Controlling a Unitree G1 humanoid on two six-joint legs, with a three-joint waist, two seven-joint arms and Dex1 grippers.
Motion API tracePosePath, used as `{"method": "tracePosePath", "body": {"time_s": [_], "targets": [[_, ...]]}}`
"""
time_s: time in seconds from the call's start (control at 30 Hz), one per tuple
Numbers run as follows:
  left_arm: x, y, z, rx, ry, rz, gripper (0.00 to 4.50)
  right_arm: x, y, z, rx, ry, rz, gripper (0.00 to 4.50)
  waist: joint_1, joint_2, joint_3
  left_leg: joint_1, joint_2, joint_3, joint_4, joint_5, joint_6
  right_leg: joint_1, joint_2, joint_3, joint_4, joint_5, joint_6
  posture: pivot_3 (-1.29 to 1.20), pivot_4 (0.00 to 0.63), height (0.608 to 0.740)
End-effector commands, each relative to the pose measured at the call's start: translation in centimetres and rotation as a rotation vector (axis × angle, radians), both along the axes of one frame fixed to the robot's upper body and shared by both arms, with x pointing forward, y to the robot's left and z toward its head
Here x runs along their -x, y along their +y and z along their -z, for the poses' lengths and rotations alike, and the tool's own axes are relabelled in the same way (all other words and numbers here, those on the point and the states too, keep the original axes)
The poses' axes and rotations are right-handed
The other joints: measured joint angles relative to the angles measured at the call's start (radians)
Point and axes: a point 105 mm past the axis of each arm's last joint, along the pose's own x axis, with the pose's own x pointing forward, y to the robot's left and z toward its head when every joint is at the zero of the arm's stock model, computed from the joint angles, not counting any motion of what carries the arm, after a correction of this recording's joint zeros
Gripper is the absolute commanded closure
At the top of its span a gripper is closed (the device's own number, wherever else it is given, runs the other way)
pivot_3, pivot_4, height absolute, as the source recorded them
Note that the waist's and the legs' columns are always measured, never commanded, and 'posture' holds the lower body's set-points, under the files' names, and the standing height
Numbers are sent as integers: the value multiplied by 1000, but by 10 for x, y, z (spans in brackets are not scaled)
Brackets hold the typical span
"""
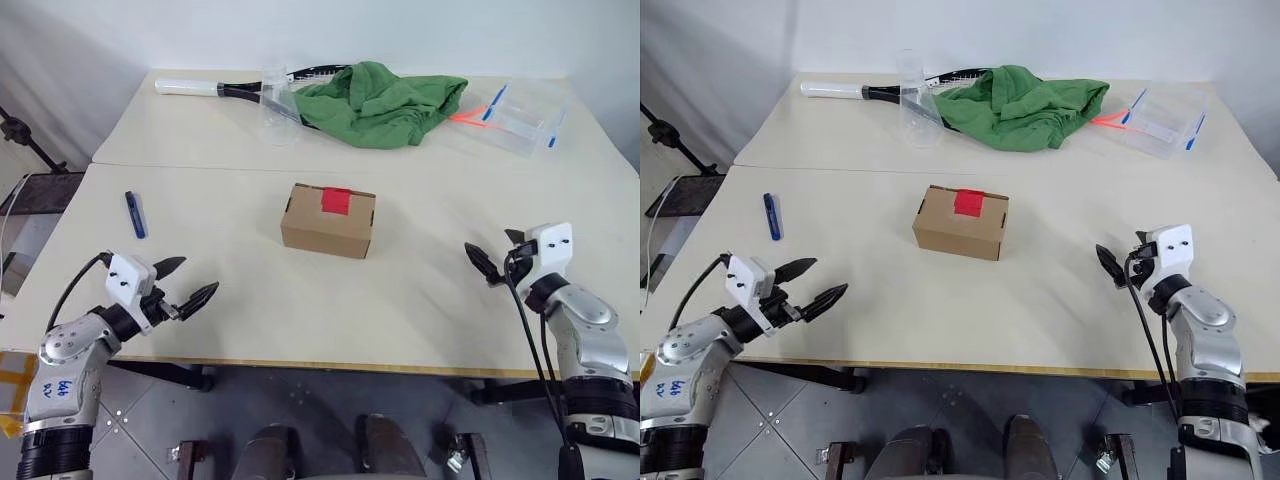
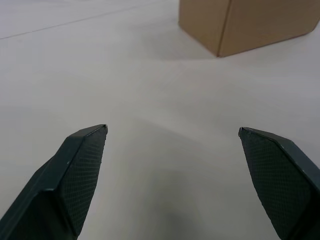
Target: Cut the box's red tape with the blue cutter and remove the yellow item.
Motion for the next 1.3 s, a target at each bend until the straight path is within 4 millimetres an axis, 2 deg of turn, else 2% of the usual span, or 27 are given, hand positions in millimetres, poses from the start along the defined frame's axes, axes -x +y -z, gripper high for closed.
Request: {"method": "tracePosePath", "body": {"time_s": [0.03,0.13,0.2,0.23,0.3,0.33,0.43,0.67,0.77,0.8,0.83,0.97,1.13,1.2,1.3], "targets": [[-2,-5,-11,0,-37,-2,40,5,2,-17,-19,-49,-16,0,0,0,0,0,0,0,0,0,0,0,0,0,0,0,0,0,150,740],[-17,-10,-23,-17,-96,-23,40,0,10,-31,-39,-61,-42,0,2,0,0,0,0,0,1,0,0,0,0,0,0,0,0,0,150,740],[-28,-15,-28,74,-69,-32,40,-6,14,-39,-60,-56,-43,0,2,0,0,-1,0,0,5,0,0,0,0,0,1,0,0,0,150,740],[-34,-15,-23,46,-42,-64,40,-6,20,-42,-54,-55,-54,0,2,0,0,-2,0,0,6,0,0,0,0,0,2,0,0,0,150,740],[-35,-27,-19,-33,-54,3,40,-6,35,-44,-42,-34,-98,0,2,0,0,-1,0,-1,6,-1,0,0,0,-1,3,1,0,0,150,740],[-36,-35,-16,-63,-60,55,217,-6,46,-45,-35,-28,-147,188,2,0,0,-1,0,-1,6,-1,0,0,0,-2,3,1,0,0,150,740],[-48,-41,-13,-39,-60,33,942,-9,59,-50,-48,-35,-183,961,1,0,0,-2,0,0,6,-2,0,-1,1,-12,3,1,0,0,150,740],[-82,-45,-13,16,-58,-22,3128,-18,87,-48,-57,12,-252,3479,5,0,0,-3,0,-1,12,-3,2,0,-1,-18,6,1,-1,0,150,740],[-101,-51,-9,43,-46,-65,4024,-27,101,-39,-40,62,-255,4477,4,0,0,-3,-1,-1,12,-4,2,0,-1,-20,6,1,-1,0,150,740],[-106,-53,-9,47,-52,-75,4344,-30,103,-36,-33,76,-250,4500,4,0,0,-3,-1,-1,13,-4,2,0,-1,-21,7,1,-1,0,150,740],[-111,-57,-11,62,-58,-79,4471,-32,108,-35,-35,79,-258,4500,4,-1,0,-3,-1,-1,13,-4,2,0,-1,-22,7,1,-1,0,150,740],[-127,-73,-16,100,-79,-77,4471,-40,124,-29,-16,84,-290,4500,3,-1,0,-4,-2,-1,13,-4,2,-1,-2,-24,7,1,-1,0,150,740],[-135,-99,-20,90,-102,13,4471,-48,143,-27,6,87,-320,4500,1,-1,1,-4,-2,-1,13,-4,2,-1,-2,-25,7,1,-1,0,150,740],[-136,-114,-24,78,-115,77,4471,-46,153,-29,-3,97,-361,4500,0,-1,1,-4,-2,-1,13,-4,2,-1,-3,-26,7,1,-1,0,150,740],[-133,-138,-30,57,-125,212,4471,-31,163,-32,4,127,-434,4500,2,-1,1,-5,-2,-1,13,-4,2,-2,-3,-29,7,1,-1,0,150,740]]}}
